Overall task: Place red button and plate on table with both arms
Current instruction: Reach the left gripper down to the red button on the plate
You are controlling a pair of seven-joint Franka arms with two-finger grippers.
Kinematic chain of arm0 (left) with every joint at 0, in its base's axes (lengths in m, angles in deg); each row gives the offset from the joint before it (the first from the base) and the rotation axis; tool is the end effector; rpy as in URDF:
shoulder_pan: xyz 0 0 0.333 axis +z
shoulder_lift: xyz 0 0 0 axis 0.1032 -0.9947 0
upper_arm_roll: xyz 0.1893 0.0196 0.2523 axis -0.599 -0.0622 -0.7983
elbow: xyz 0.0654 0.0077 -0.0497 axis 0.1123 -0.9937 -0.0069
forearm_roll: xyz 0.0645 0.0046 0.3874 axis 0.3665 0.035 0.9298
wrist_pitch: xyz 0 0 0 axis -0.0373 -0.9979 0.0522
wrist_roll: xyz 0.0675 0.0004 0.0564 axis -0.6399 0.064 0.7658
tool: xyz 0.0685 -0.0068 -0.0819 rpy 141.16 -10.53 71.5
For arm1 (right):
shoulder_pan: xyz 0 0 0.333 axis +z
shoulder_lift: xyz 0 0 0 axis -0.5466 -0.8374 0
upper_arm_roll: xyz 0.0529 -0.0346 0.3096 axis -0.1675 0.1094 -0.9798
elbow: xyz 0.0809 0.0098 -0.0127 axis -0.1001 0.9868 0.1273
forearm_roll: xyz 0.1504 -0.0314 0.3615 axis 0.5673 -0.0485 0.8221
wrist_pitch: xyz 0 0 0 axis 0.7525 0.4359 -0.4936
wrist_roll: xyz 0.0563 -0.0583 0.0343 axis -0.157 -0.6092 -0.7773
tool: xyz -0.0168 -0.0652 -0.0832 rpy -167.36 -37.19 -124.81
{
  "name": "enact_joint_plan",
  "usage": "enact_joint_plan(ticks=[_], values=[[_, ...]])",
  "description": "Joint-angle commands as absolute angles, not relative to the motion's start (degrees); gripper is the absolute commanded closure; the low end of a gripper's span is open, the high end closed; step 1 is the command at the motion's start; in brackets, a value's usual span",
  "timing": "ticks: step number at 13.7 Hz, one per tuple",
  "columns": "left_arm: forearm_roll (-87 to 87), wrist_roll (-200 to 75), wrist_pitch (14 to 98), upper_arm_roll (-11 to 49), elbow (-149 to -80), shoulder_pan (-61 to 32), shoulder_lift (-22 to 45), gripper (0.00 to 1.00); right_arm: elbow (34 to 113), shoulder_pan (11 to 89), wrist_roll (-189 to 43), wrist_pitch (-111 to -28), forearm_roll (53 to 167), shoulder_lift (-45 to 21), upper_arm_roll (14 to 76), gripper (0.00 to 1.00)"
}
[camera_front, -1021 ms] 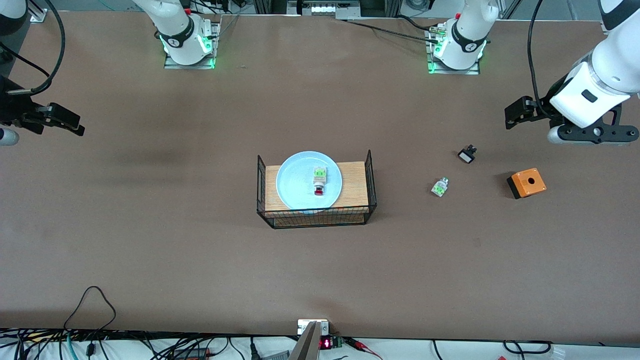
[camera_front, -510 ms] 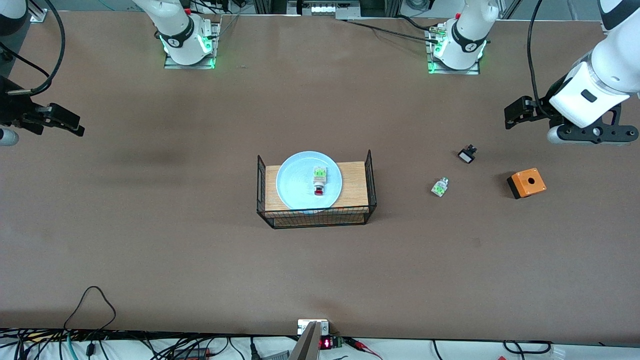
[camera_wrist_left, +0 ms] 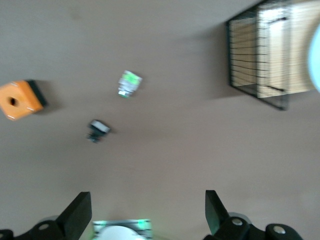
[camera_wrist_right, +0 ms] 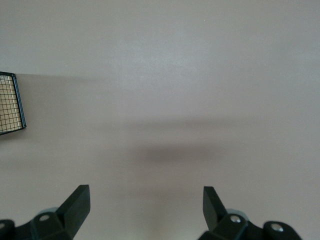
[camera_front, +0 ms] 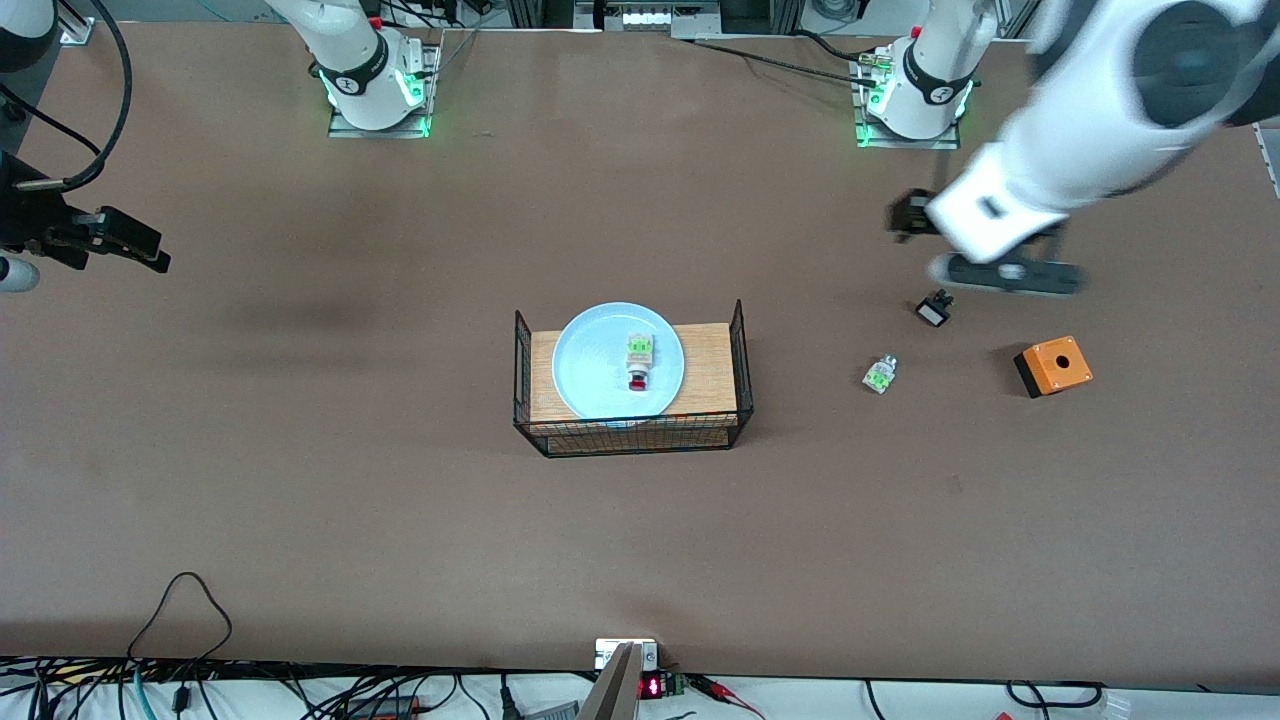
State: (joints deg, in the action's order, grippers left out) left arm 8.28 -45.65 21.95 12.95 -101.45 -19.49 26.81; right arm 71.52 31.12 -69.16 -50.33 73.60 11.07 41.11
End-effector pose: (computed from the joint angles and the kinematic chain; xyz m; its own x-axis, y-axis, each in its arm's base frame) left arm 0.5334 -0.2496 0.5480 0.9737 -0.0424 -0.2237 -0.0519 -0.9980 -0.0367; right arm 0.5613 -0.0346 0.5744 0.9990 -0.0401 -0.0179 -0.0403 -0.9991 -0.0102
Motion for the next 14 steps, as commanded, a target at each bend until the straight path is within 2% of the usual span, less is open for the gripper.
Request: enact_joint_plan(ticks=[1, 4, 9, 11, 14], values=[[10.19, -30.82, 20.58, 12.78, -92.35, -28.13, 18.51, 0.0, 70.99, 30.67, -69.1, -50.02, 73.37, 10.93, 40.55, 0.0], [10.28, -25.16, 27.4, 12.78, -85.76, -34.56, 10.34, 0.0, 70.99, 30.67, -69.01, -50.19, 73.37, 10.4, 40.55, 0.0], [10.81, -20.84, 50.78, 12.26, -85.3, -39.58, 3.2, 0.0, 70.99, 30.58, -69.1, -50.2, 73.37, 10.22, 40.55, 0.0], [18.06, -18.31, 57.2, 12.52, -85.83, -40.64, 0.22, 0.0, 70.99, 30.5, -69.1, -50.02, 73.37, 9.87, 40.55, 0.0], [28.27, -12.32, 58.38, 12.43, -86.79, -42.31, -3.31, 0.0, 70.99, 30.67, -69.1, -50.2, 73.37, 9.26, 40.55, 0.0]])
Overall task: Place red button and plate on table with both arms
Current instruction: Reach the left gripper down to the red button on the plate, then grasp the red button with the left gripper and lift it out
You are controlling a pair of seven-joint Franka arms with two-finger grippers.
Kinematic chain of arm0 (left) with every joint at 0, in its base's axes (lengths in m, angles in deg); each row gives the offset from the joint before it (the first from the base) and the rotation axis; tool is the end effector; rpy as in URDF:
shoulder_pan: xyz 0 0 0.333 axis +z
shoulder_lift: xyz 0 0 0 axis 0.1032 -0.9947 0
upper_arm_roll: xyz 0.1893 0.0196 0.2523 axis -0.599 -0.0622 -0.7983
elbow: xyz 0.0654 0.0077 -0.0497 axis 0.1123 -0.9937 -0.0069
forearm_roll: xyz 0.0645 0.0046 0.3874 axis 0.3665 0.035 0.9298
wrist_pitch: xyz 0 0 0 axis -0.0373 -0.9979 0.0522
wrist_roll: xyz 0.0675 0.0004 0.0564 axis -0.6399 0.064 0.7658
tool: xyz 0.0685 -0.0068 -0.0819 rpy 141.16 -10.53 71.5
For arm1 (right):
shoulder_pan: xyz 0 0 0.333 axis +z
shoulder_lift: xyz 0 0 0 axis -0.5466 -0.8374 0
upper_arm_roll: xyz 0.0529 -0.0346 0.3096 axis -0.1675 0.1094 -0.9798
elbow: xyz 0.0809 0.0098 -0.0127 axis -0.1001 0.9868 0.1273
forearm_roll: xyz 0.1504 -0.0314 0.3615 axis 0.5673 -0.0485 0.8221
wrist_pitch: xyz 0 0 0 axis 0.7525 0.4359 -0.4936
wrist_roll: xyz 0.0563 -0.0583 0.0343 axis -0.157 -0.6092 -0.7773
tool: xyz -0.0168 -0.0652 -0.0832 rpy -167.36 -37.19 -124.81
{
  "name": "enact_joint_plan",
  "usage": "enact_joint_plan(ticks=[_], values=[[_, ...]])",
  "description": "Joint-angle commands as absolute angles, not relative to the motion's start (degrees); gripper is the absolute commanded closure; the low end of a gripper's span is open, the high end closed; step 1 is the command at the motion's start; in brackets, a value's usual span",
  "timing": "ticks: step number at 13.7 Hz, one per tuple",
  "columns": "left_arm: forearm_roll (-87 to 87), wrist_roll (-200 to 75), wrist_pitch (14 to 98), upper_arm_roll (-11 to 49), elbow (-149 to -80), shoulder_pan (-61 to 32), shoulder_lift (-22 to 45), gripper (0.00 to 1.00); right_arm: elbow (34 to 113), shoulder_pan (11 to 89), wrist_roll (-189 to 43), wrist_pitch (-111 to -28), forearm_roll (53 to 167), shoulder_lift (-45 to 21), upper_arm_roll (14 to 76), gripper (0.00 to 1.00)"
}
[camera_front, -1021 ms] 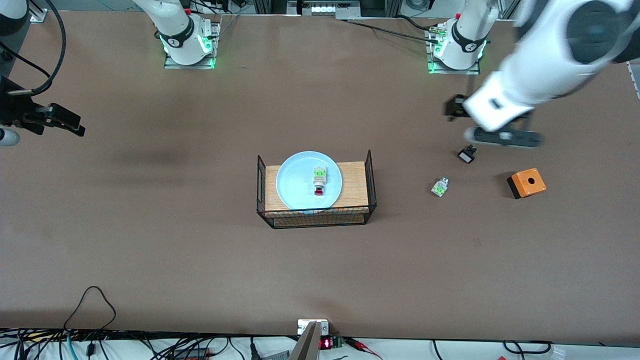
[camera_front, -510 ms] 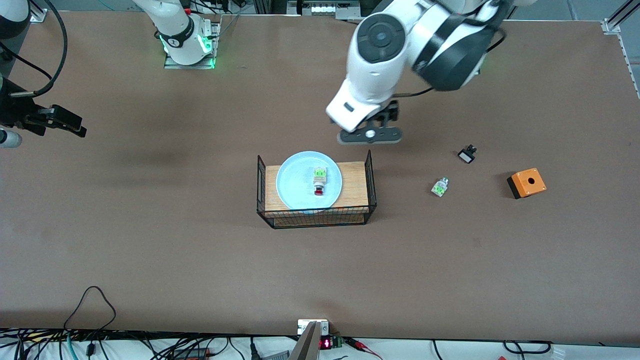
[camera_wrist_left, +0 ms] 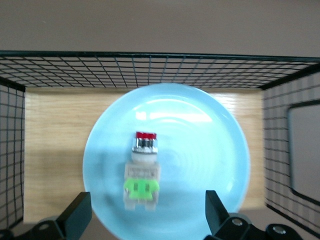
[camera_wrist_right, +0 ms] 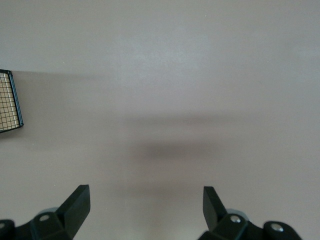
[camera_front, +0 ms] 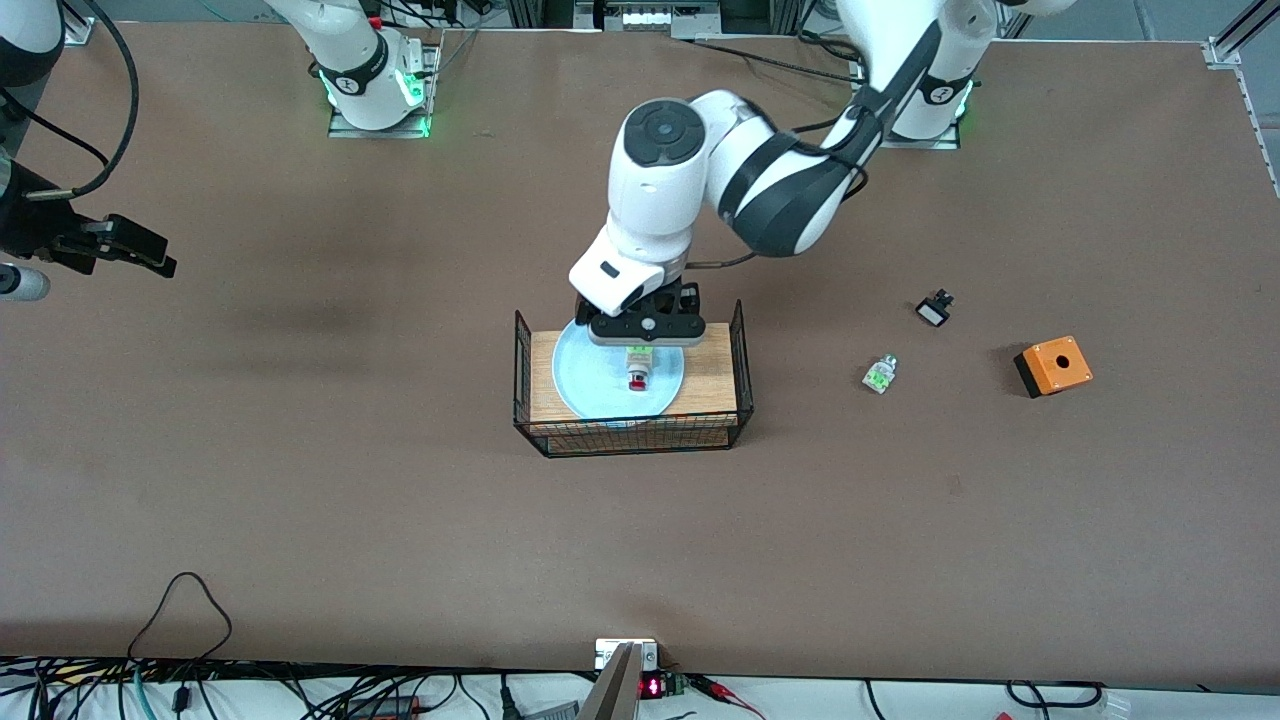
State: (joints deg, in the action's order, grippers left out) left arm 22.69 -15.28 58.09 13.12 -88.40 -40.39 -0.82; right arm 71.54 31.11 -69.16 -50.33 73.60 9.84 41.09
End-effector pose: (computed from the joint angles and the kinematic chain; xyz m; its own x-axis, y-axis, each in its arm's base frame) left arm 0.5496 -0.5110 0.3879 0.9829 0.0780 0.1669 0.0656 -0.9948 0.0783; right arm 0.5663 -0.0347 0.5621 0.9984 -0.0399 -0.0397 -0.0404 -0.9991 -0.0101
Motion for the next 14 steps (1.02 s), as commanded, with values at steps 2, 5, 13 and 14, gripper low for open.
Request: enact_joint_plan(ticks=[2, 5, 13, 14], values=[[30.93, -12.4, 58.38, 12.43, -87.5, -42.31, -4.01, 0.0, 70.99, 31.02, -69.1, -50.37, 73.37, 8.82, 40.55, 0.0], [30.76, -12.58, 58.64, 12.61, -87.58, -42.4, -4.98, 0.27, 70.99, 31.11, -69.1, -50.46, 73.37, 8.82, 40.55, 0.0], [29.88, -12.75, 56.11, 12.87, -87.41, -41.96, -2.01, 0.9, 70.99, 31.2, -69.1, -50.46, 73.37, 8.82, 40.46, 0.0], [29.79, -12.67, 53.22, 13.13, -87.06, -41.61, -0.6, 0.9, 70.91, 31.2, -69.01, -50.2, 73.37, 8.82, 40.46, 0.0]])
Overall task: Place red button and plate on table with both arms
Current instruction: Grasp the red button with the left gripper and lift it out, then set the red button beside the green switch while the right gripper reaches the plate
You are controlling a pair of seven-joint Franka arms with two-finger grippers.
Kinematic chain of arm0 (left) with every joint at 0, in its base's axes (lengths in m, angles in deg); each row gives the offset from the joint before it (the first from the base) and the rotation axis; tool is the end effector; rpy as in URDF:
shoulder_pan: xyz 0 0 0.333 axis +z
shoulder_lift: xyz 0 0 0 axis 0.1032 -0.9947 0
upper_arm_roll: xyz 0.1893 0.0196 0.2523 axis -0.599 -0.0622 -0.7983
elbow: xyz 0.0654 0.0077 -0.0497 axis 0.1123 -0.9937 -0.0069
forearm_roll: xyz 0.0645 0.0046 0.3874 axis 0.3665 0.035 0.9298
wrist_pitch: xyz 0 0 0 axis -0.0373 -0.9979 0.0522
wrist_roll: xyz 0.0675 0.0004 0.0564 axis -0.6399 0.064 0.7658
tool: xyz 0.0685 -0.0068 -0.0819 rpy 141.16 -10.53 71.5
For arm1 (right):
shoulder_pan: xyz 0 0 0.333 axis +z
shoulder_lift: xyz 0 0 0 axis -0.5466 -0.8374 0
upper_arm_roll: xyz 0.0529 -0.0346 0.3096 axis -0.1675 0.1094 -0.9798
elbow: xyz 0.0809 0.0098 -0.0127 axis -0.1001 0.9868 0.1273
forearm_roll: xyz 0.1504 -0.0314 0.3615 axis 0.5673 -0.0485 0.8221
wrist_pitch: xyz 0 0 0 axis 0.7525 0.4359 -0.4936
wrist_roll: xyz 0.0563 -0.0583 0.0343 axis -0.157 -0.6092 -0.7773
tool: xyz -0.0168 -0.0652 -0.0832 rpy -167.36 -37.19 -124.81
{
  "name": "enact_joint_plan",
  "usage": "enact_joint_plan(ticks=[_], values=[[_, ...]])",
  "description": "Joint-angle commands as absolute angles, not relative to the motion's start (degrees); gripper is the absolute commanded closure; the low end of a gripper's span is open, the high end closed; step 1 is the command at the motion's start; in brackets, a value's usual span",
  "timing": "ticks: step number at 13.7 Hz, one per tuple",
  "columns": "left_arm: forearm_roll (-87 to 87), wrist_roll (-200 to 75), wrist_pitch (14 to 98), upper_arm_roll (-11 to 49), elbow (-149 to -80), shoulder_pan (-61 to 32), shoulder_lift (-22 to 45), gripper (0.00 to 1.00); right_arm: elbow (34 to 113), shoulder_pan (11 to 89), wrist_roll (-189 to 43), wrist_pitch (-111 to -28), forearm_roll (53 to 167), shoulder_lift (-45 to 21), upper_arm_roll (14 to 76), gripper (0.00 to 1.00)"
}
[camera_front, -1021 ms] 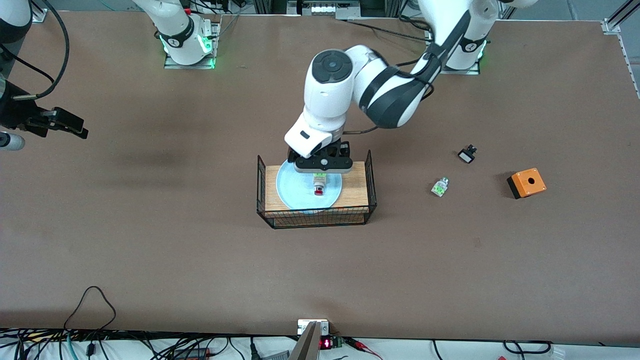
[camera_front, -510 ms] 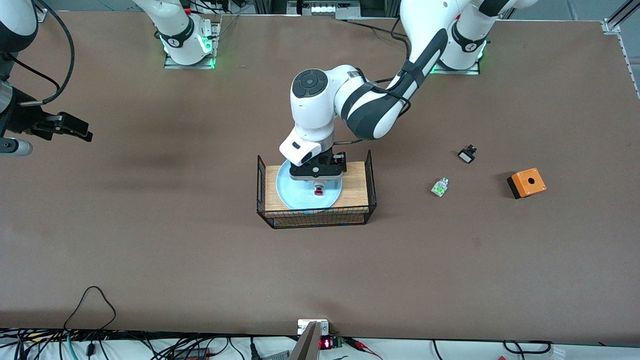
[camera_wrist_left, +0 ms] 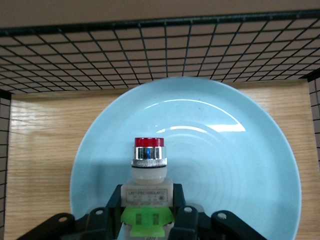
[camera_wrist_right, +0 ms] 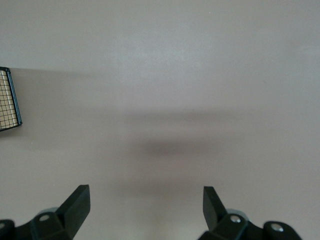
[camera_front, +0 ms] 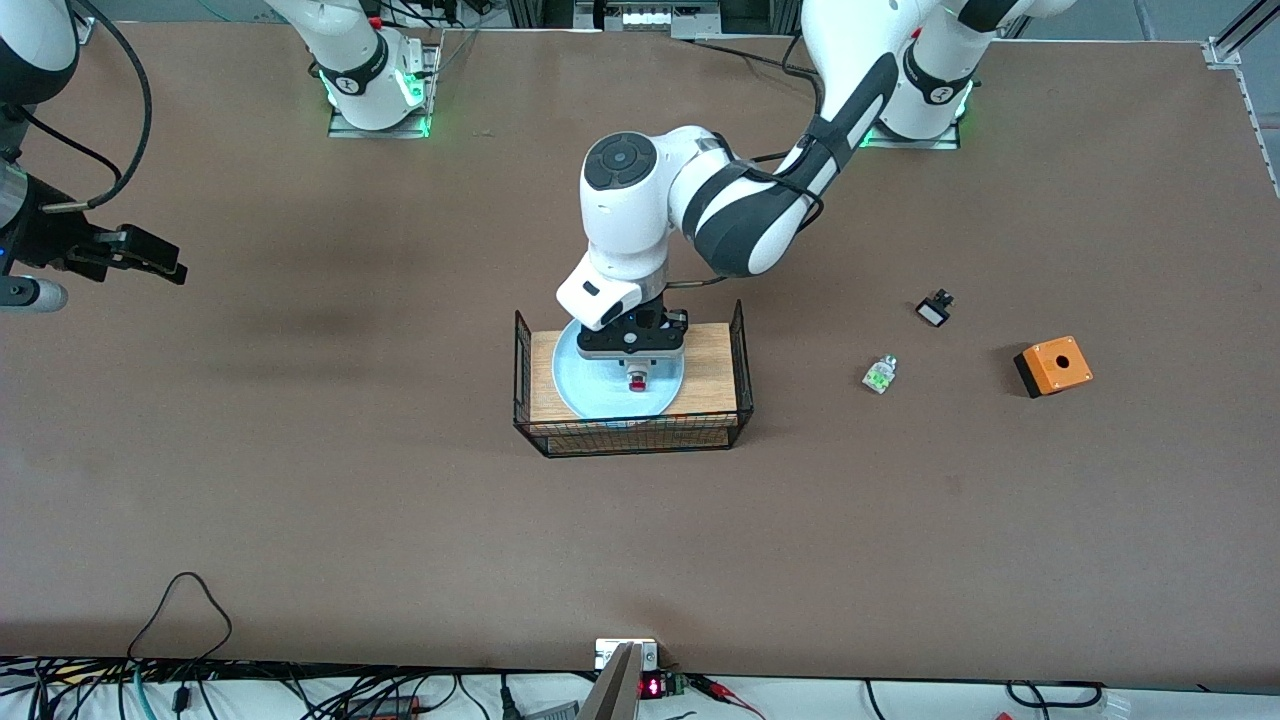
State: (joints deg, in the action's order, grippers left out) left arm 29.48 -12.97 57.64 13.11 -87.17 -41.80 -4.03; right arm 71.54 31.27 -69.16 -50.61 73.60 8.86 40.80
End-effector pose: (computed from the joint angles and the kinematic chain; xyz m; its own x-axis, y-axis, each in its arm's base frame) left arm 0.5463 -0.5226 0.3565 0.9755 0.0380 0.2168 0.0409 -0.9991 -0.0089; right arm 0.5710 -0.0304 0.5528 0.9981 -0.0321 -0.0519 -0.0327 -0.9994 -0.0102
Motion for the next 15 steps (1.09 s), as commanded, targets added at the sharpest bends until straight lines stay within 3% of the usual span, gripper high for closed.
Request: enact_joint_plan(ticks=[1, 5, 10, 12, 15], values=[[29.45, -12.66, 50.58, 13.14, -86.97, -41.52, 1.76, 0.9, 70.73, 31.29, -69.1, -50.02, 73.28, 9.17, 40.46, 0.0], [23.91, -17.37, 35.92, 13.05, -86.97, -37.4, 9.68, 0.9, 67.49, 36.01, -58.42, -45.81, 73.63, 9.87, 39.85, 0.0], [23.47, -42.22, 21.48, 12.87, -88.02, -25.38, 11.19, 0.9, 66.86, 50.77, -32.15, -46.59, 74.94, 8.91, 39.41, 0.0], [23.38, -53.91, 21.46, 12.96, -91.35, -19.14, 10.66, 0.9, 65.9, 55.88, -23.25, -49.13, 76.27, 6.46, 39.41, 0.0], [23.29, -64.76, 28.73, 12.87, -98.54, -14.37, 9.96, 0.89, 65.2, 61.33, -15.51, -53.96, 76.97, 2.5, 39.41, 0.0]])
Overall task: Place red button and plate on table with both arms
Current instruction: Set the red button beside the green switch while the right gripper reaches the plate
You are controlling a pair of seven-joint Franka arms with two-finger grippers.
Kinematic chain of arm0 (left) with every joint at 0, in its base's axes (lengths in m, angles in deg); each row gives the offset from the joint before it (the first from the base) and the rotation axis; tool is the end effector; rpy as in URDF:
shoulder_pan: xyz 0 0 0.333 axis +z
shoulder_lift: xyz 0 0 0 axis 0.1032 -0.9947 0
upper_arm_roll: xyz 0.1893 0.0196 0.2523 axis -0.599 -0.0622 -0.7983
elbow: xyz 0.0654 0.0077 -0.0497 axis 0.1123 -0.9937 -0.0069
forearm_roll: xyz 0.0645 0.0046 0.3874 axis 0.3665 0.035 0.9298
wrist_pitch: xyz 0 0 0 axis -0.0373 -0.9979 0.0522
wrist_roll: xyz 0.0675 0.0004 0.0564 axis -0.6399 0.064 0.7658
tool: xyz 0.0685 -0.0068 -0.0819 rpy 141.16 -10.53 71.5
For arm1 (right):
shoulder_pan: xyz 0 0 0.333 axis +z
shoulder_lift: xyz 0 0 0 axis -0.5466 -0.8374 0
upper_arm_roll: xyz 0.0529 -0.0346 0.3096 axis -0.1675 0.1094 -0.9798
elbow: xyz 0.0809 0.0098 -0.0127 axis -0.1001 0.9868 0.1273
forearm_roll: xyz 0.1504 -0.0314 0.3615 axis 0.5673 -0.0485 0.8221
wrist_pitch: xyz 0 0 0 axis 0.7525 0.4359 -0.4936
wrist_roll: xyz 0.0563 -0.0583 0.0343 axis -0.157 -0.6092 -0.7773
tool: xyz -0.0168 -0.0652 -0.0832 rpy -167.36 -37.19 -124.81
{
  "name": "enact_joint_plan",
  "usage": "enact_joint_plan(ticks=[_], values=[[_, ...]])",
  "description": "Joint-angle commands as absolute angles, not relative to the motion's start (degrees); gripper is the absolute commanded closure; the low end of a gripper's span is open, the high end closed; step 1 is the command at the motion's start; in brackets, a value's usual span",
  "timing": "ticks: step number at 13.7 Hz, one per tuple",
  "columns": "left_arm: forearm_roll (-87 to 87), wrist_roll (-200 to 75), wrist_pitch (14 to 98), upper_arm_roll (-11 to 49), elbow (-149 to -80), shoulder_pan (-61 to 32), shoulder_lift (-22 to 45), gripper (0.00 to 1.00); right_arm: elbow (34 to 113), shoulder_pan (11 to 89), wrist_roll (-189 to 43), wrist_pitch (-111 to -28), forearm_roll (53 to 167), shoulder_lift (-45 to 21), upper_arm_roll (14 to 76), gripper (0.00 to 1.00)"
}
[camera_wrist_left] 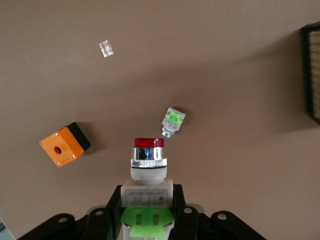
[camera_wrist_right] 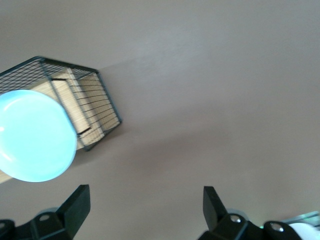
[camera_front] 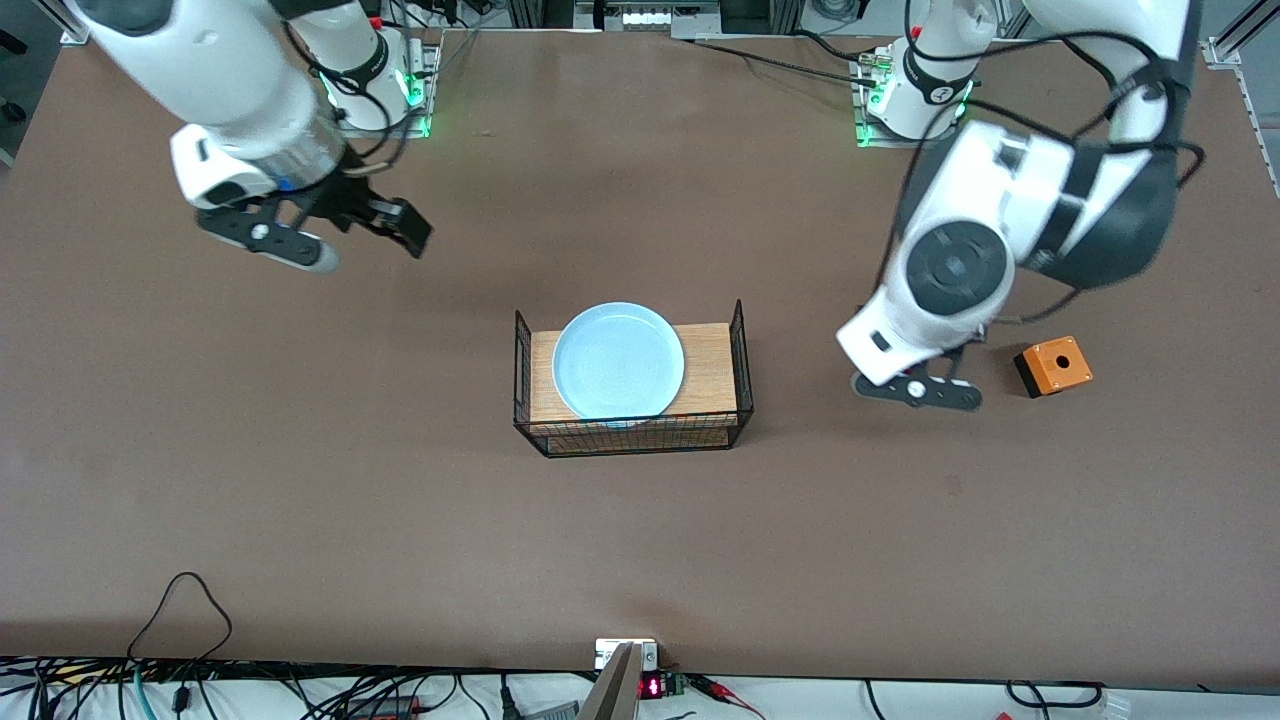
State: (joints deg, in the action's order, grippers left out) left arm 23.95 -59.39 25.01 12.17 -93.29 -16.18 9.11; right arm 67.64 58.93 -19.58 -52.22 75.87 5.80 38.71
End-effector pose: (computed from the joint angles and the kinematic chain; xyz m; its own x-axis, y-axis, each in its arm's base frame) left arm 0.6318 -0.1961 0.4244 0.9366 -0.1916 -0.2934 -0.2573 -0.9445 -0.2045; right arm 0.5281 0.2690 0.5566 0.9264 -0.3740 -0.0441 -0.3753 -0.9265 -0.0265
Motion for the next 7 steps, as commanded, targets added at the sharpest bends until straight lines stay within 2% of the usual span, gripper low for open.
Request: enact_joint_plan(ticks=[1, 4, 7], values=[[23.38, -66.96, 32.32, 12.87, -101.53, -12.36, 9.87, 0.89, 64.76, 63.17, -12.35, -56.5, 76.89, 0.75, 39.32, 0.0], [23.99, -74.44, 49.96, 12.7, -113.82, -5.94, 9.52, 0.87, 63.53, 67.05, 0.21, -63.97, 76.89, -4.35, 39.32, 0.0], [24.17, -81.11, 60.2, 12.78, -117.55, -0.31, 6.63, 0.87, 63.26, 69.43, 7.61, -68.29, 76.8, -7.7, 39.41, 0.0]])
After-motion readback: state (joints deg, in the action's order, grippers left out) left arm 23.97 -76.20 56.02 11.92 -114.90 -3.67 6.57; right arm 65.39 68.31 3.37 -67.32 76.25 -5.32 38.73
